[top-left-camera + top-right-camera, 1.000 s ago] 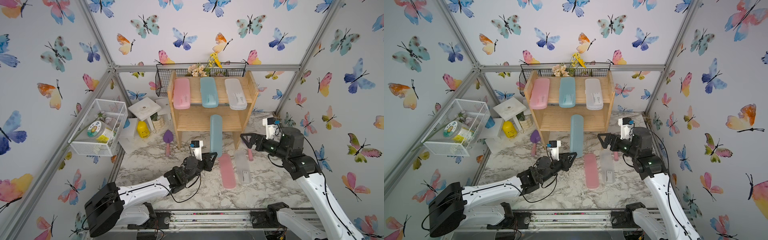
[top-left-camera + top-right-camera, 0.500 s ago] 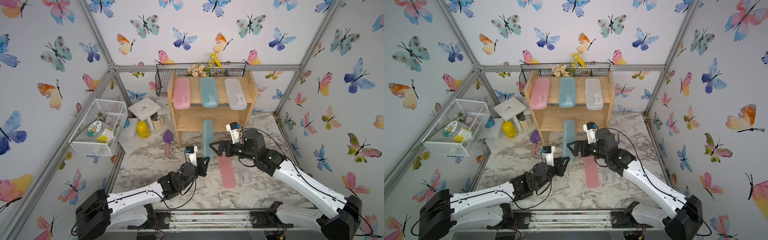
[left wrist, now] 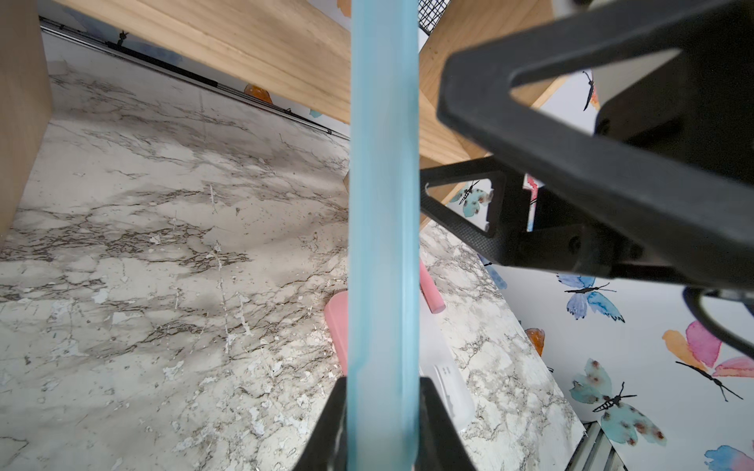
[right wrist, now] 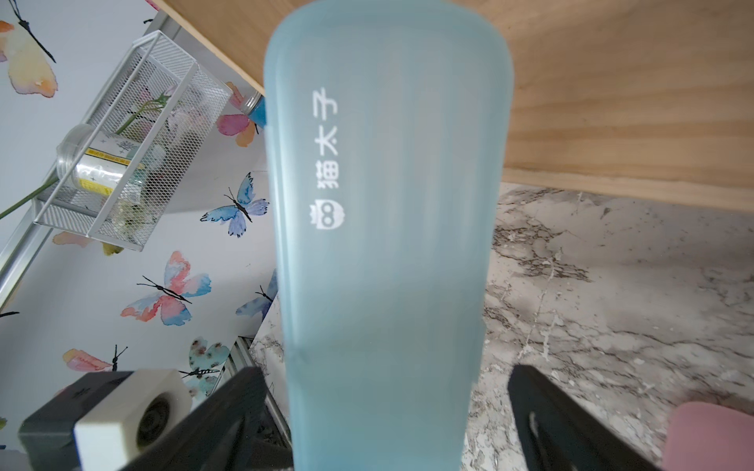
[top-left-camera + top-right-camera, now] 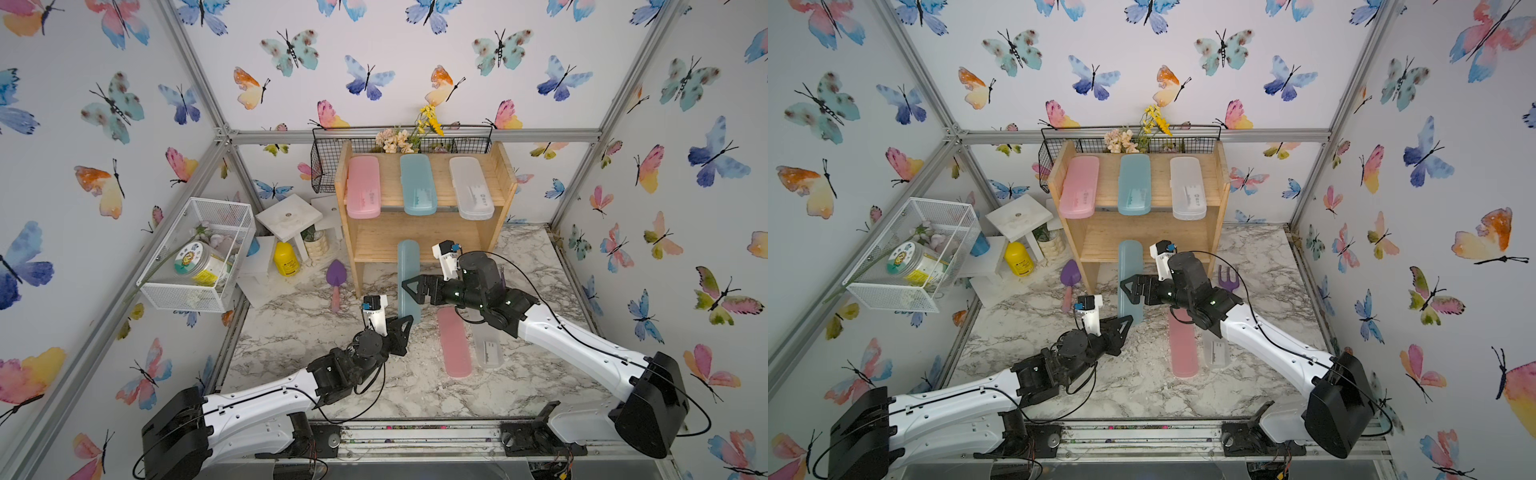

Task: Remove the pencil cases from the shelf
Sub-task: Pick up the pencil case from the shelf.

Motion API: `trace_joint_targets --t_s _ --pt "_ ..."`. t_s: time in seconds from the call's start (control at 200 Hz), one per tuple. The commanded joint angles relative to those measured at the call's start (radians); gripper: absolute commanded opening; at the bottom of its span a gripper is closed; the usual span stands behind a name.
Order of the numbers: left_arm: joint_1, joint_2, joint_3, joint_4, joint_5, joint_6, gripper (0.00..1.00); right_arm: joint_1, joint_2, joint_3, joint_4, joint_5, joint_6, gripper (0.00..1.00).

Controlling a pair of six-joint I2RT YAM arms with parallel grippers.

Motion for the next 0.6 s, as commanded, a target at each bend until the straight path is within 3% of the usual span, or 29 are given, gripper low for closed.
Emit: trace_joint_targets --t_s 0.0,0.34,0.521,0.596 --pt "-0.006 -0.024 -0.006 0.015 -0.033 0.002 0.18 0.011 0.032 0.032 0.039 0.001 -0.008 0.99" --pt "-0.005 -0.043 -0.016 0.010 -0.037 0.004 0.18 0.019 0.084 0.050 0.043 -0.006 -0.013 0.97" --pt "-0.005 -0.051 -0.019 0.004 -0.041 0.004 0.20 0.019 0.096 0.056 0.037 -0.018 -0.016 0.76" --pt "-0.005 -0.053 -0.018 -0.003 -0.043 0.004 0.30 0.019 0.095 0.053 0.037 -0.017 -0.016 0.72"
